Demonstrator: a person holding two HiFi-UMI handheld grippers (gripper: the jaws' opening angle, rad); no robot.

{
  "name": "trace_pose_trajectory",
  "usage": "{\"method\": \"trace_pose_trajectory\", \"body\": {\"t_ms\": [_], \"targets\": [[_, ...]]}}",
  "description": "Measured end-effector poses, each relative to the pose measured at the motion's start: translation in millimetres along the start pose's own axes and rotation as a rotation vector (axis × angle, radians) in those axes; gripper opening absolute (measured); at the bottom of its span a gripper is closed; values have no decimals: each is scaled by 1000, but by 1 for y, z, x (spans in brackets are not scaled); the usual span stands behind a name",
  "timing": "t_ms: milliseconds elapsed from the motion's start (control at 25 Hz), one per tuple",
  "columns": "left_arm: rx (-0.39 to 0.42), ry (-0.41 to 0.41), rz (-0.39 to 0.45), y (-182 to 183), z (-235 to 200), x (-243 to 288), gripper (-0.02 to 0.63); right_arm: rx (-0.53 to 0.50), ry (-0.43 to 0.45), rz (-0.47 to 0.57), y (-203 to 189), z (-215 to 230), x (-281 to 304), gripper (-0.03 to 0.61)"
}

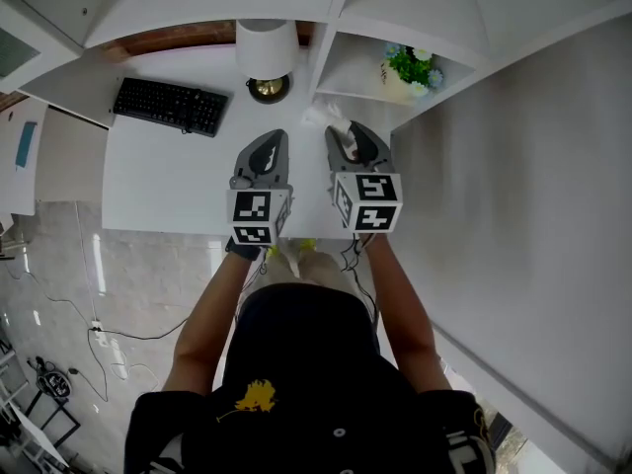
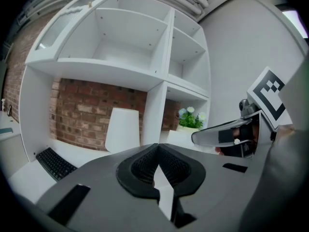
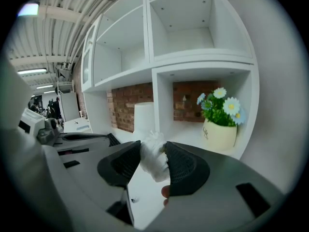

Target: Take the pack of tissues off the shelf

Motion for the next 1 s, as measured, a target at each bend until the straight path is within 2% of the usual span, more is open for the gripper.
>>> {"method": "trace_pose_trajectory", "body": {"t_ms": [400, 680, 1000], "targets": [[-79, 29, -137, -90, -3, 16, 18, 10, -34, -140, -87, -5, 22, 167], [-183, -20, -261, -143, 1, 24, 18, -13, -58, -219, -141, -7, 37, 167], [-245, 7, -411, -192, -4, 37, 18, 12, -95, -305, -189, -12, 51, 167]]}}
Point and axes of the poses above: the fingertips, and each gripper's own axes: x forward along the fingers, z to its right, y out of its top, the point moved 10 cm from there along -x, backward along the fingers, and after that the axes turned 14 degrees about -y, right-handed, at the moved point
